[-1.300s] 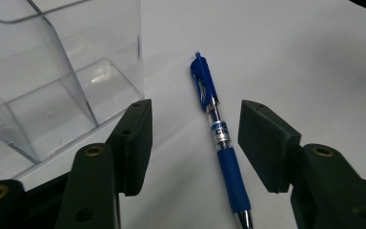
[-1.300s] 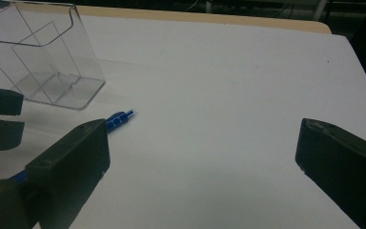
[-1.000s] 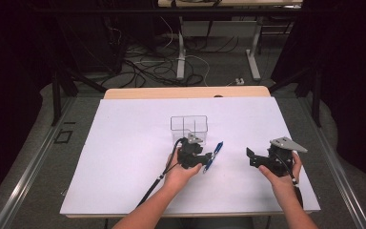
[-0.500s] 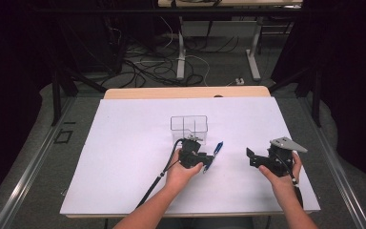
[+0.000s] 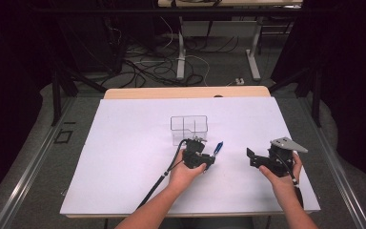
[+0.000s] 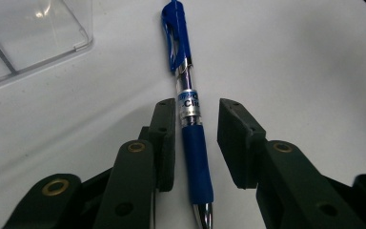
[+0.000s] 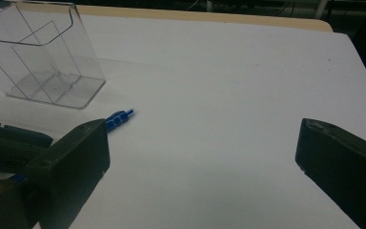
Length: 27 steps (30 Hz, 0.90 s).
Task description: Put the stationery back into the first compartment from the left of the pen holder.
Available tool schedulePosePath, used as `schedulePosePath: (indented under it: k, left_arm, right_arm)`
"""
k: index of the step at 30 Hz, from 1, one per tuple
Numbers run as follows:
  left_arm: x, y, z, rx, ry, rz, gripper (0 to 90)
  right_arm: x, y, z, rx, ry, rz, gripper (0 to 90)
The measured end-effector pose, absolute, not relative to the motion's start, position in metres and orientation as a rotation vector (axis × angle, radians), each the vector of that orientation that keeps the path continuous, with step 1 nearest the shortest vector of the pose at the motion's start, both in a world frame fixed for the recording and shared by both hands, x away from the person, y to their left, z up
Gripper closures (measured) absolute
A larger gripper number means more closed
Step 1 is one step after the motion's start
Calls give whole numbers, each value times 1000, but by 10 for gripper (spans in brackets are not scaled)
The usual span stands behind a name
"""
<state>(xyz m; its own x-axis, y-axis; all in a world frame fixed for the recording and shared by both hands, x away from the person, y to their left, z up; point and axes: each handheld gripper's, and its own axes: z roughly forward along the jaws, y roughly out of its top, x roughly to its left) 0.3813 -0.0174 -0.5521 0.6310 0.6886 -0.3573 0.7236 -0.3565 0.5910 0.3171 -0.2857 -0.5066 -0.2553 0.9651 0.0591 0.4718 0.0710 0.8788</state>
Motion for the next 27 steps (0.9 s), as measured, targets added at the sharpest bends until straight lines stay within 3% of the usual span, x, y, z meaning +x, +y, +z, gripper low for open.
schedulePosePath:
  k: [15,27]
  left_arm:
    - [380,-19,-554,2135,1098,-47,771]
    - [378,-20,-554,2138,1095,-36,792]
  right_arm:
    - [318,-286,-507,1429,1782,1122,39]
    - [318,-286,-508,1428,1778,1125,39]
